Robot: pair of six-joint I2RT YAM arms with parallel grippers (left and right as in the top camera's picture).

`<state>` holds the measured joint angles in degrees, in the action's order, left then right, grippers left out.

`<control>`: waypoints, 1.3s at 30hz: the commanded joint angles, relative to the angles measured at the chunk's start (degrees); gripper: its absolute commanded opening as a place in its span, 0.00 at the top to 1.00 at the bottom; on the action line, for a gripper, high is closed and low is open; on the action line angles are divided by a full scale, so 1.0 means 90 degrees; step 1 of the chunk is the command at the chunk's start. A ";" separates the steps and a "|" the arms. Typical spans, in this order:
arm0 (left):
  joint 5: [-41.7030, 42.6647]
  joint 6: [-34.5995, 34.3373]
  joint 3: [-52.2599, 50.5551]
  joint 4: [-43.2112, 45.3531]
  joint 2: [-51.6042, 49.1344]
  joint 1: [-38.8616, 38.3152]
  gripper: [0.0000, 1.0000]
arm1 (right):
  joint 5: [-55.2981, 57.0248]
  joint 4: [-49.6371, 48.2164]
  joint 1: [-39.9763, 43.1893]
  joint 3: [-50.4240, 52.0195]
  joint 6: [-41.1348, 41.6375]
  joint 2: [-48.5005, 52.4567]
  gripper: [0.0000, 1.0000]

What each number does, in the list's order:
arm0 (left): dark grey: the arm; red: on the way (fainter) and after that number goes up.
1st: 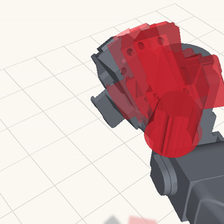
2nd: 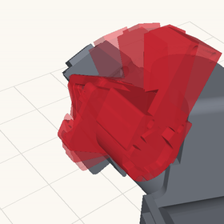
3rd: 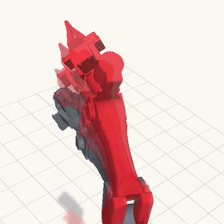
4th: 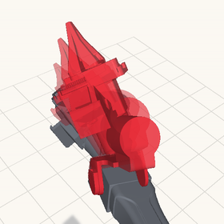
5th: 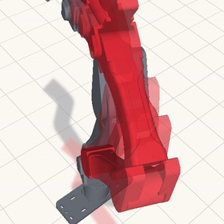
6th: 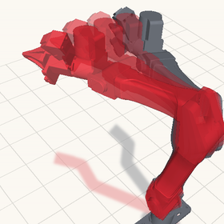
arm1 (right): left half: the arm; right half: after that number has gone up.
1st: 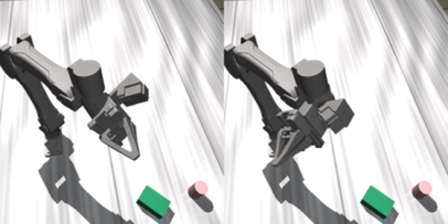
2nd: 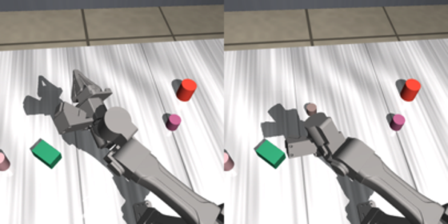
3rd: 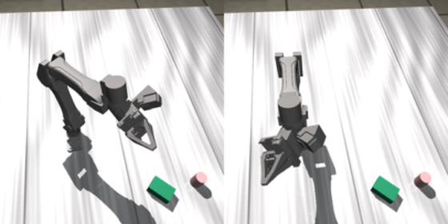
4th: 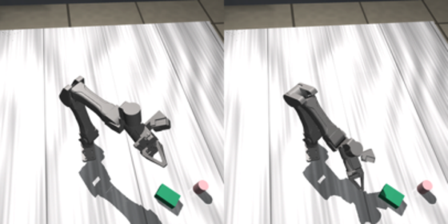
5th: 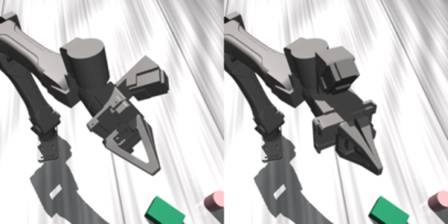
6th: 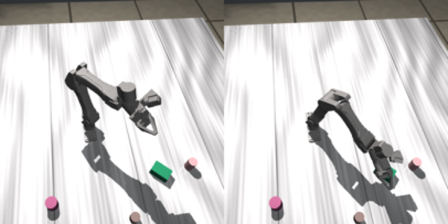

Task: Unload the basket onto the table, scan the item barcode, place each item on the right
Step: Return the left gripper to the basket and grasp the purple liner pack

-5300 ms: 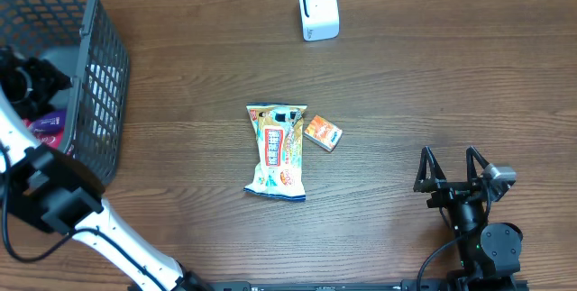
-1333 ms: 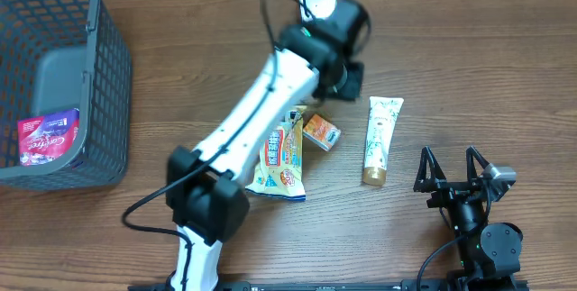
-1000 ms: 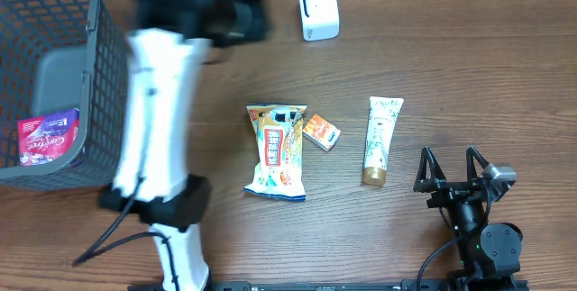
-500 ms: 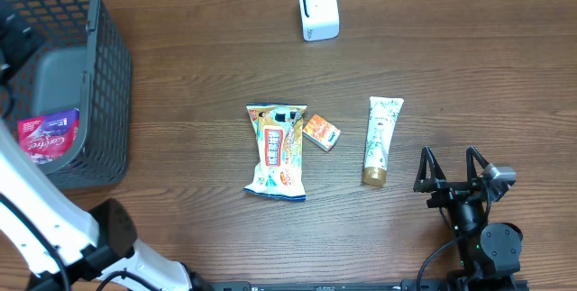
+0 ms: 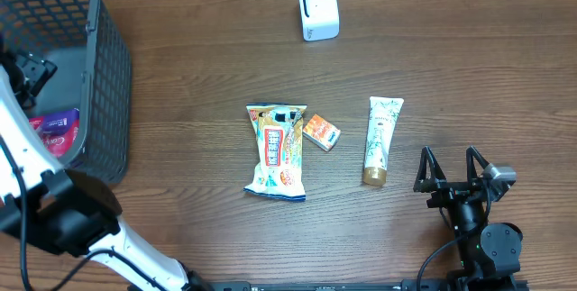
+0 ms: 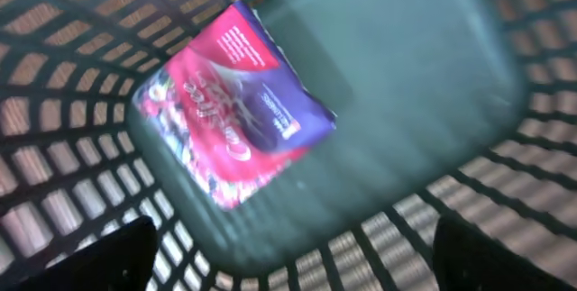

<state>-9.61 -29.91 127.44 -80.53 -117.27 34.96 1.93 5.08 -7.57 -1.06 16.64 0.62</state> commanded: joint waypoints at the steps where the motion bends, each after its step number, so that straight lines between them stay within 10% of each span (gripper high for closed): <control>1: -0.0474 -0.0112 -0.0134 0.0182 -0.0374 -0.0007 0.09 | 0.0087 -0.0051 0.0022 0.0068 -0.0024 -0.0051 0.00; 20: -0.0981 -0.0080 -0.0231 0.0066 -0.2455 -0.0017 0.10 | 0.0085 -0.0051 0.0022 0.0068 -0.0024 -0.0051 0.00; 25: -0.1003 0.0206 -0.0231 0.0046 -0.2550 -0.0017 0.34 | 0.0085 -0.0051 0.0022 0.0068 -0.0024 -0.0051 0.00; 30: -0.1003 0.0350 -0.0219 -0.0061 -0.2504 -0.0012 0.92 | 0.0085 -0.0051 0.0022 0.0068 -0.0024 -0.0051 0.00; 39: -0.0976 0.0345 0.0576 -0.0916 -0.2480 -0.0012 0.96 | 0.0085 -0.0051 0.0022 0.0068 -0.0024 -0.0051 0.00</control>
<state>-18.81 -27.05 128.01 -87.05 -137.91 34.54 1.96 5.08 -7.57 -1.06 16.67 0.62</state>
